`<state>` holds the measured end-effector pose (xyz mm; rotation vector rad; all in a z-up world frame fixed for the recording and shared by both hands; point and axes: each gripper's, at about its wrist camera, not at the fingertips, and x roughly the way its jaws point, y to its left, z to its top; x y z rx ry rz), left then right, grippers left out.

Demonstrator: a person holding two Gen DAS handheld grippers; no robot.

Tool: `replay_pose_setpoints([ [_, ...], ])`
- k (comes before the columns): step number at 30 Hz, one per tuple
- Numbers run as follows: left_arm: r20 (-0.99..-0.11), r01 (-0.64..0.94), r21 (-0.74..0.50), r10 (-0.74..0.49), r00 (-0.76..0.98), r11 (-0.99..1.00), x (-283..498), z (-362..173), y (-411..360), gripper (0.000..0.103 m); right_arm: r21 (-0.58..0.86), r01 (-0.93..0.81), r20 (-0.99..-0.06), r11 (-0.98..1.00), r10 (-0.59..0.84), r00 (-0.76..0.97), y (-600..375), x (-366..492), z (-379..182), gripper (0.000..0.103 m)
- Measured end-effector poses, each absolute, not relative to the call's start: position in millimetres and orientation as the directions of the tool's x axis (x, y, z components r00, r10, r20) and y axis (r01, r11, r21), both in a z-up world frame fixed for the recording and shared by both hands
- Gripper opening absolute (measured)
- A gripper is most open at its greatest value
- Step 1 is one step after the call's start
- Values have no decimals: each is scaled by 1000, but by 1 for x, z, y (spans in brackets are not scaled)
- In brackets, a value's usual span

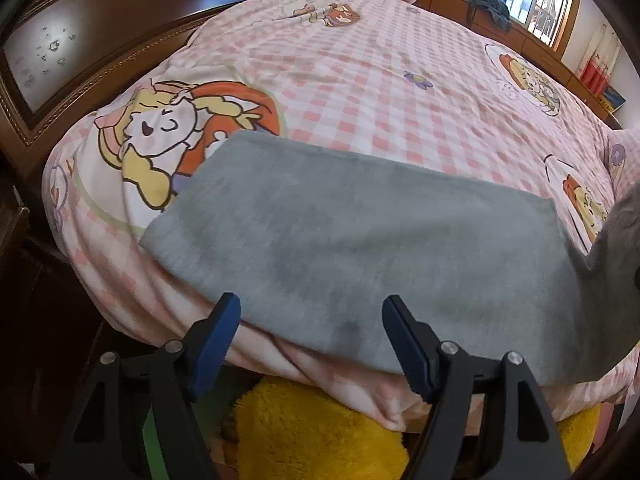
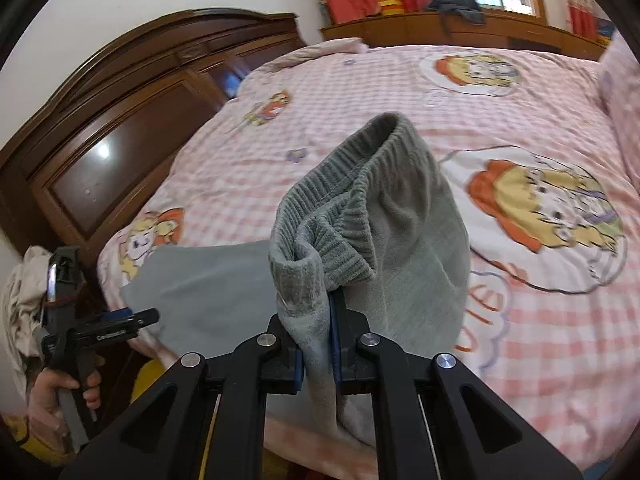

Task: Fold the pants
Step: 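Lift the waistband with the right gripper and fold it over the pants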

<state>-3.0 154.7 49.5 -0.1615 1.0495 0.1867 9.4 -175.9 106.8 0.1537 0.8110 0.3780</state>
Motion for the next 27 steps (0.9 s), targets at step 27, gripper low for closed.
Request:
replay_pose_setpoints([
  [27,-853,-328,-109,81,515,938,-32,47,219,77,341,-443,-677,830,543,497,-38,43,114,10],
])
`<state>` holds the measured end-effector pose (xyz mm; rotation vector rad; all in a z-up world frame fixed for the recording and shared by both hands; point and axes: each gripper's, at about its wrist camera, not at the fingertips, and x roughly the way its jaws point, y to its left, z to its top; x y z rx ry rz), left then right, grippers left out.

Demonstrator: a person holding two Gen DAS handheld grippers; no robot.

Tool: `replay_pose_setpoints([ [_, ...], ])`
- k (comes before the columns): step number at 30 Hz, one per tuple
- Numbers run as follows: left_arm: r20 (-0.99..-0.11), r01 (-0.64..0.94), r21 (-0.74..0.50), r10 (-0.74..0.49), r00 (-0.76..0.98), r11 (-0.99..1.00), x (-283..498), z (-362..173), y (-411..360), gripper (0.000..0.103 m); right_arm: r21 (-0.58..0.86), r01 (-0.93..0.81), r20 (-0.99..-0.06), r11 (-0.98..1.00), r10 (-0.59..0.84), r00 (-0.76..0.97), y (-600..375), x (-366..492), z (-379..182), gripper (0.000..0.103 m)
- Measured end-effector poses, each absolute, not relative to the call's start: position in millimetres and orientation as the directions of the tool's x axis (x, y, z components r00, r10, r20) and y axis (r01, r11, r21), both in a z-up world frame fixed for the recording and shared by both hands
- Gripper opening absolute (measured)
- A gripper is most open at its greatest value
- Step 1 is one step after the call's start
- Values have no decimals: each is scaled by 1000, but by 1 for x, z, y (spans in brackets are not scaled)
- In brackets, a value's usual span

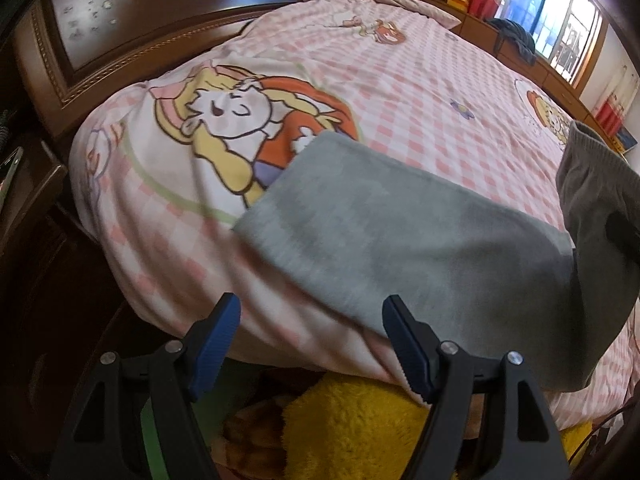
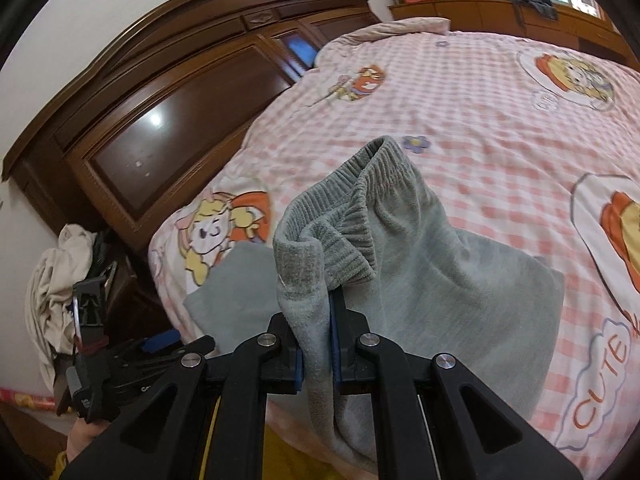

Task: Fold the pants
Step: 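Lift the waistband with the right gripper and fold it over the pants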

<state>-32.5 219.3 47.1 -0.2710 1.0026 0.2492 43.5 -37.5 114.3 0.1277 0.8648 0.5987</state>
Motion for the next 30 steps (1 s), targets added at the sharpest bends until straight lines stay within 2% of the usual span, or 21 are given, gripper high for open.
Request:
replay_pose_setpoints([
  [12,-851,-392,-135,96,516,910,-50,42,249,77,297,-566,-689,769,583,431,47,36,113,10],
  [30,-860,-438,-172,83,504,882,-58,25,276,77,297,-600,-776,742,554,301,135,51,57,11],
])
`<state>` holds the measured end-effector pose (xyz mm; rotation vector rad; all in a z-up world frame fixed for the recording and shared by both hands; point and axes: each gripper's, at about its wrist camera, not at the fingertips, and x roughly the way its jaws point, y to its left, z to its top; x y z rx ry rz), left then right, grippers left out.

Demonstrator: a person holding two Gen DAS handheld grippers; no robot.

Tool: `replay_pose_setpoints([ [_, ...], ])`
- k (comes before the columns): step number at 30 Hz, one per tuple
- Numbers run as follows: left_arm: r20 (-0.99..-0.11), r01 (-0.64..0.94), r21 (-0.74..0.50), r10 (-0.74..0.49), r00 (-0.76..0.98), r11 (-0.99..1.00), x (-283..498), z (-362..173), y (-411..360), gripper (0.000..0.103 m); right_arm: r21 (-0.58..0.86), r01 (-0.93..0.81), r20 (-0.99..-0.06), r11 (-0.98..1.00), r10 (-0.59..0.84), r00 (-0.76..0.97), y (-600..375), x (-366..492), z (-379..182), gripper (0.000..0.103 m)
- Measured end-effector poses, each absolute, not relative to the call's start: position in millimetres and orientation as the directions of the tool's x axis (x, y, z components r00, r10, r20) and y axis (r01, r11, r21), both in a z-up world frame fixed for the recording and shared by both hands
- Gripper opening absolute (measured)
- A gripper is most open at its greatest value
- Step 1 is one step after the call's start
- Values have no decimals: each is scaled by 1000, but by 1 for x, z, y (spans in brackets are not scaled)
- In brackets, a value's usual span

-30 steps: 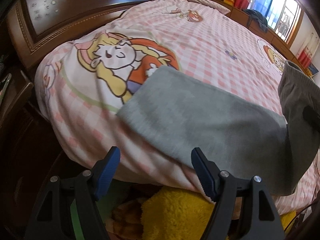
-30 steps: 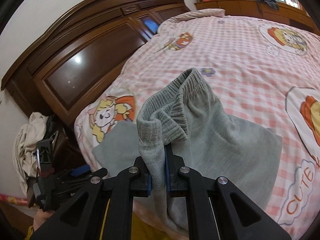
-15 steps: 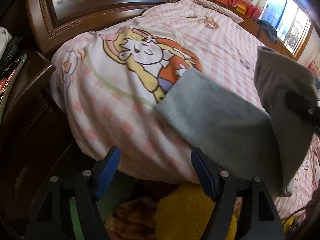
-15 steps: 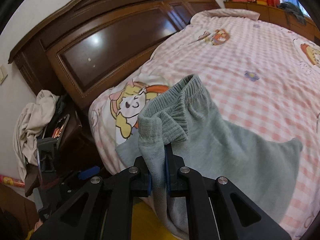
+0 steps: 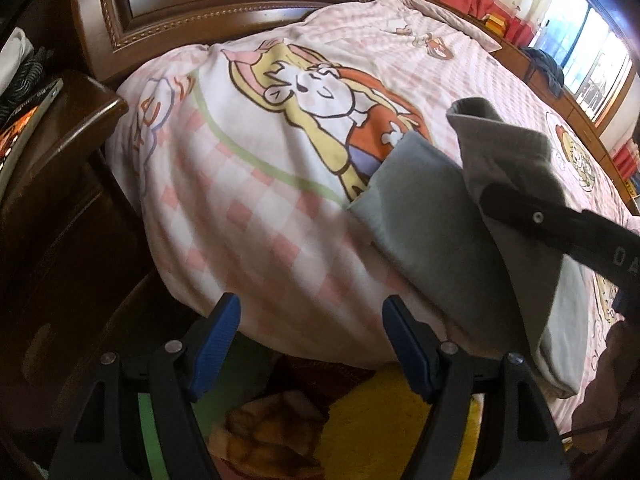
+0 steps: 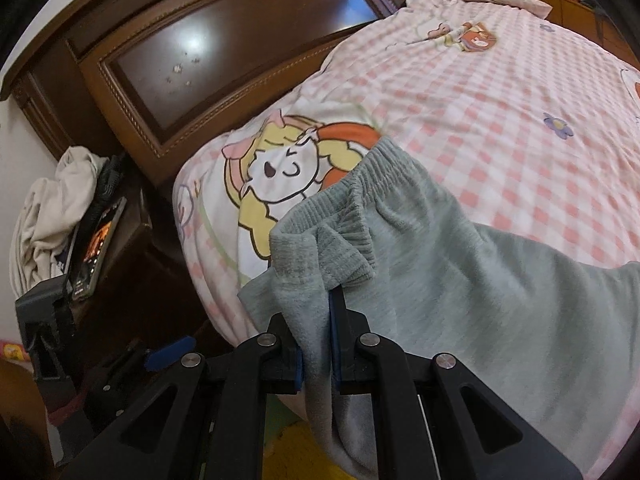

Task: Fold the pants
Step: 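Lift the waistband with the right gripper and fold it over the pants, then open the right gripper and release the waistband onto the pants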

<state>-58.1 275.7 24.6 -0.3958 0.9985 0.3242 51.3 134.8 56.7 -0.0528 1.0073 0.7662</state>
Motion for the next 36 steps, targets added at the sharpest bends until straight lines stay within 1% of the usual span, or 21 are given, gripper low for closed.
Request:
replay_pose_setpoints([
  [3,-861,-443,-175,82,502,879,-59,23,277,77,326,-616,-781,717,572,251,142,52,50,26],
  [4,-861,-443,-175,82,502,879,-59,23,277,77,358,-620,-776,699,591,219,143,53,48,31],
  [7,-860,-441,-175,81,504,880,-59,24,275,77,389,-642,-754,661,628,190,144,47,52,32],
  [10,-856,-436,-175,83,511,883,-59,27,274,77,403,-646,-730,648,654,200,135,39,65,32],
  [12,-852,-431,-177,81,517,885,-60,30,272,77,413,-635,-715,653,664,218,119,36,74,34],
  [17,-828,-406,-193,74,556,893,-60,47,264,77,290,-571,-759,768,548,351,66,35,85,35],
  [19,-812,-386,-204,64,580,900,-58,57,259,77,266,-528,-771,806,507,385,41,33,84,35],
  [25,-786,-333,-217,38,617,918,-40,74,243,77,230,-414,-825,881,402,398,-25,15,63,35],
  [29,-767,-305,-211,36,640,929,-19,79,233,75,240,-396,-847,887,390,361,-44,2,46,35],
  [32,-760,-288,-186,48,648,939,0,78,224,69,255,-387,-849,886,397,348,-51,-4,40,35],
  [36,-795,-306,-117,96,599,945,24,63,221,68,274,-388,-841,880,414,347,-57,-6,40,35],
])
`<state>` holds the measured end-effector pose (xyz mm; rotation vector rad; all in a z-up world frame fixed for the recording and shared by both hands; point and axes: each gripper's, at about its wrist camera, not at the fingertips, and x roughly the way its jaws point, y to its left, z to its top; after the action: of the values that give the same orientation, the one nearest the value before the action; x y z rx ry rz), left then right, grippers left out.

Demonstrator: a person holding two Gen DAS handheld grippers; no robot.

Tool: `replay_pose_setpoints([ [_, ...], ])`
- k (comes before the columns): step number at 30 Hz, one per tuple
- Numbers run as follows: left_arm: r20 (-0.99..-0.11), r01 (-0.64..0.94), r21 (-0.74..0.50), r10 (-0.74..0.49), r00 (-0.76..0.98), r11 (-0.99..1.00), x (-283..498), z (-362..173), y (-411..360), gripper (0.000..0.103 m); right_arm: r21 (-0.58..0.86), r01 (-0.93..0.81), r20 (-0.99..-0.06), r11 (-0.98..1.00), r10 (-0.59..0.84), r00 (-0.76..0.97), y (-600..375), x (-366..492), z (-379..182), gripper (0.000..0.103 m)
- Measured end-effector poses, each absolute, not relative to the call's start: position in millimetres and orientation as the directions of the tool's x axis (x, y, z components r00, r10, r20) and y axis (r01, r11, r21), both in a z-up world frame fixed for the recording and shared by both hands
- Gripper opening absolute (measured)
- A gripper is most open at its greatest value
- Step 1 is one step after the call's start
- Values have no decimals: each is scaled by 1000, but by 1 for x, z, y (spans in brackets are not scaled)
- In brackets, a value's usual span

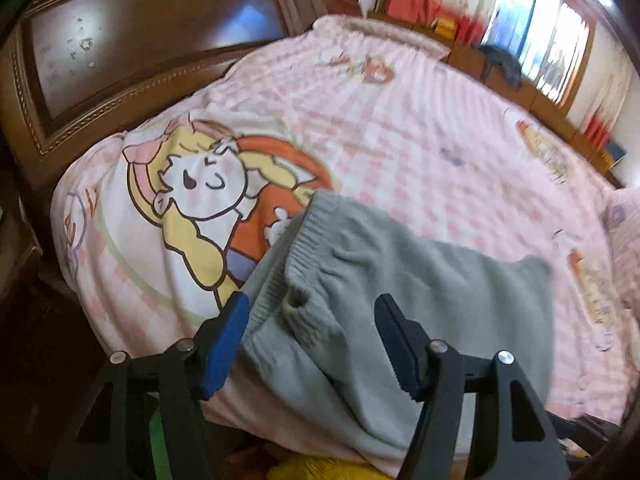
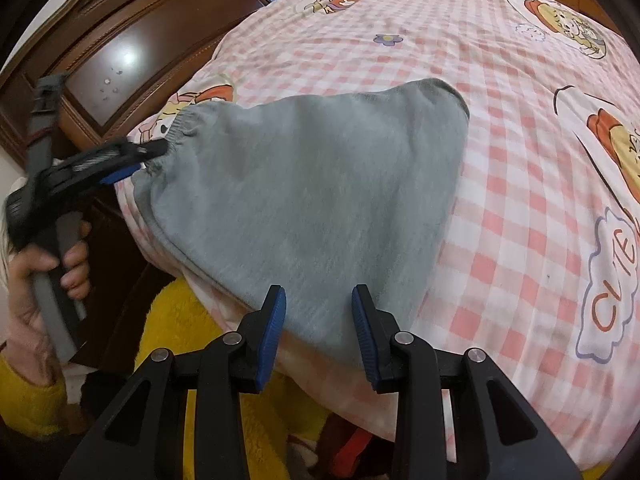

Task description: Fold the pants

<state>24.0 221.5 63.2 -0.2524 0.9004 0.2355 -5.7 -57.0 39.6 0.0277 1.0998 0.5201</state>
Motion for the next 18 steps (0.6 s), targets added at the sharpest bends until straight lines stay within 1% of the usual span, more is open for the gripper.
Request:
replay_pose_setpoints([
  [2,-815,-328,-102,110,569,939,30,53,225,54,279,-388,-838,878,420,348,-59,-7,40,35],
  [3,-825,-345,-92,122,551,934,30,49,228,32,281,-387,-837,878,422,348,-60,-8,39,35],
  [4,-827,-347,-108,110,552,932,28,48,231,31,283,-387,-836,878,423,348,-61,-8,39,35],
  [5,-820,-341,-150,76,567,928,24,50,236,29,285,-386,-835,877,425,350,-62,-8,40,35],
  [6,-807,-338,-197,43,589,920,16,58,242,22,285,-386,-832,877,427,355,-63,-8,41,35],
  [7,-801,-334,-212,33,598,918,13,62,245,20,285,-388,-828,877,429,360,-64,-8,42,35],
  [8,-793,-330,-226,23,608,916,8,69,250,20,286,-389,-825,875,432,364,-64,-9,43,35],
  [11,-796,-333,-216,32,604,918,3,75,260,20,294,-397,-819,869,443,363,-64,-10,43,35],
  [14,-831,-345,-199,28,555,917,8,55,266,21,293,-392,-832,872,435,346,-63,-8,34,35],
  [15,-847,-347,-180,34,530,920,10,45,266,23,290,-389,-839,874,428,337,-63,-7,31,35],
  [16,-853,-354,-159,52,520,922,10,39,265,33,286,-386,-848,877,419,325,-63,-6,27,35],
  [17,-848,-361,-137,79,524,922,7,36,264,38,286,-383,-853,878,416,315,-64,-6,24,35],
  [18,-841,-371,-116,108,531,921,3,38,263,50,291,-381,-852,878,419,313,-66,-6,24,35],
])
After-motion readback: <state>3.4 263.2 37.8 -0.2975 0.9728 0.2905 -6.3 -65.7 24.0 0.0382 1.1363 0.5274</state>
